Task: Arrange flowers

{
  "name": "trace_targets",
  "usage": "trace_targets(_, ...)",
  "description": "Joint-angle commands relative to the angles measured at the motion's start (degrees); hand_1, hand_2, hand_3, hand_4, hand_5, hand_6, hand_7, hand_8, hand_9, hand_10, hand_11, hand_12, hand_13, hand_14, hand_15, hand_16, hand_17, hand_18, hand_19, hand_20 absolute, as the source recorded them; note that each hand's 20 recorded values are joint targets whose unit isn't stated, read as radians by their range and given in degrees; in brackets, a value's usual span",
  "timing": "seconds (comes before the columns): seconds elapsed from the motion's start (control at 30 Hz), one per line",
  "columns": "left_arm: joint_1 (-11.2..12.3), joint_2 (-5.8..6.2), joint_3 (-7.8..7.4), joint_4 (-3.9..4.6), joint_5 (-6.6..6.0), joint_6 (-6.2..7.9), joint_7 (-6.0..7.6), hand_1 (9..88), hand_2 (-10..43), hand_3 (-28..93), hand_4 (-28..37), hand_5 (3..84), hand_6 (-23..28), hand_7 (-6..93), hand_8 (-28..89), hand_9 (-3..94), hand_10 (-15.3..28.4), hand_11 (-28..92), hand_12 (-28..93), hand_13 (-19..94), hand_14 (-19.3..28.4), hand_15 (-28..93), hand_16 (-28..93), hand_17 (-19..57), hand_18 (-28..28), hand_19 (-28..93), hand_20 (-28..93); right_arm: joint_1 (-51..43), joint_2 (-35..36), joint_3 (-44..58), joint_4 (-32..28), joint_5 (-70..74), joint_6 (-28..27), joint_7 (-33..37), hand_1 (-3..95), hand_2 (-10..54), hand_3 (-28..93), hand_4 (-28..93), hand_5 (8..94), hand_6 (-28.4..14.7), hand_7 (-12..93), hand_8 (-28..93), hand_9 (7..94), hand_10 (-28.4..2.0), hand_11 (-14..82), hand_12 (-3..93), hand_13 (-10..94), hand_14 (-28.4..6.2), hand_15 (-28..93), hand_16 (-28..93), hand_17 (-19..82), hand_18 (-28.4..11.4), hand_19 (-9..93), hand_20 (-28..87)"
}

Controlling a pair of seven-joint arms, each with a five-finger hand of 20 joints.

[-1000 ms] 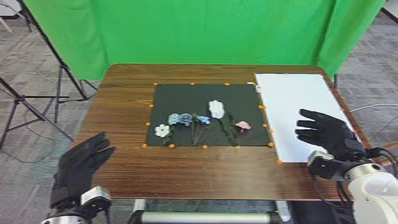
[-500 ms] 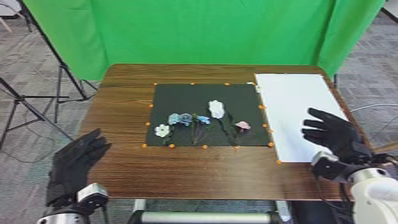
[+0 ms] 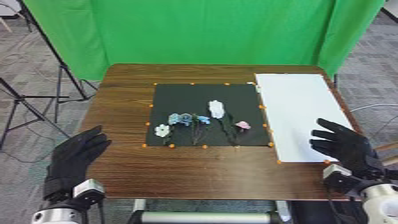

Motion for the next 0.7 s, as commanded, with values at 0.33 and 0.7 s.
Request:
trace_targets(0.33, 5.85, -12.49, -17.07, -0.76, 4.88, -23.41, -19.14, 28.4, 7.3, 78, -16.6, 48.5, 15.0, 13.4, -9, 40.8, 23.0, 39, 8, 30, 28.3, 63, -14, -8.0, 24.1, 63, 14, -1.21, 2.85, -5.49, -0.49, -0.47, 4.39, -0.69, 17.9, 12.8, 88, -26, 45.0, -3.5, 16, -12, 46.7, -18.3, 14.4, 14.6, 29, -22.2, 44, 12, 6, -20.7, 60, 18)
trace_targets(0.7, 7.56, -13.02, -23.32, -0.61, 2.86, -22.43, -18.37, 28.3, 7.6, 76, -14.8, 48.3, 15.2, 10.3, -8, 41.3, 23.5, 35, 9, 33, 28.4, 61, -14, -7.6, 28.3, 66, 9, -0.71, 6.85, -10.41, -1.36, 0.15, 10.15, 0.61, 18.1, 12.8, 88, -26, 44.9, -3.3, 15, -12, 46.7, -18.2, 14.4, 14.6, 29, -22.2, 44, 12, 6, -20.7, 60, 18)
